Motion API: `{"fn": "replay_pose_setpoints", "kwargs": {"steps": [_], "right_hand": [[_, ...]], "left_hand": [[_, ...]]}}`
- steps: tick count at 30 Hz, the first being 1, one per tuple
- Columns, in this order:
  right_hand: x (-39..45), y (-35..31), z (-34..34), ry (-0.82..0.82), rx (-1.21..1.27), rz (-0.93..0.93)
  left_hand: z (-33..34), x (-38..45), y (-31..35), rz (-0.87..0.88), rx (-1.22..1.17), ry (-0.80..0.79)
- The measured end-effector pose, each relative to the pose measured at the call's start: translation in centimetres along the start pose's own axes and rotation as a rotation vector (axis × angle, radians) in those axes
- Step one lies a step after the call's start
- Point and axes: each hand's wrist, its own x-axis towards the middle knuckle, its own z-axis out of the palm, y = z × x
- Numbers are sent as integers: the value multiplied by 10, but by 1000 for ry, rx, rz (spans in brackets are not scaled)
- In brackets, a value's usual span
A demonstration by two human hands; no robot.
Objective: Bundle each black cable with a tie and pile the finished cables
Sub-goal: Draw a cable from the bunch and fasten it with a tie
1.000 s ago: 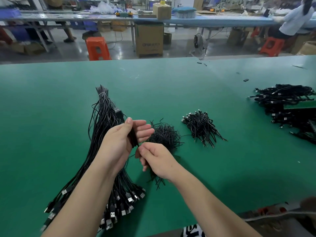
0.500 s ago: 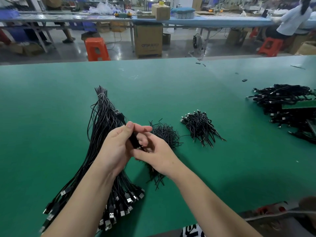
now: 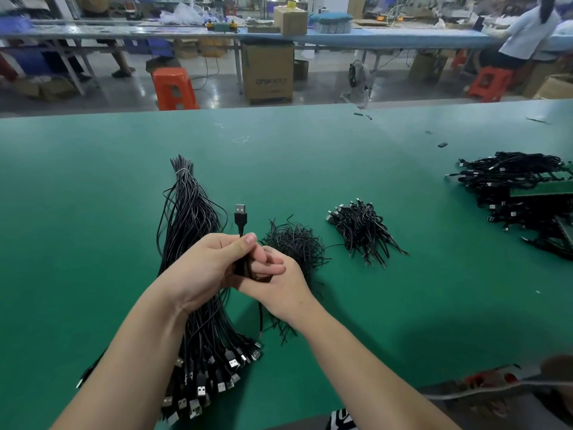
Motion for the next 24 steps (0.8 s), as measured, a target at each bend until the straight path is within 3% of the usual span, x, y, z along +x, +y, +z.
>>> {"fn": "replay_pose_setpoints", "kwargs": {"steps": [3,6,10,13,15,19,24], "right_hand": [[0,1,-1,34,-108,35],[-2,-1,-5,73,-273,-52],[0,-5,-11,73,-670,-242],[2,-4,-13,18,-817,-257],[1,-4,-12,-21,-835,-230],[-4,-8,-10,-51,-770,-181],[-7,-12,-11,-64,-757,-139]], "left_hand": [[-2,-2,-3,13,130,51],[-2,-5,-5,43,353,161],[0,-5,-8,156,1059,445],[7,-5,-8,184,1306,556],[8,-4,-10,177,1342,558],[7,-3,-9,256,1062,539],[3,2,-2,265,1077,431]]}}
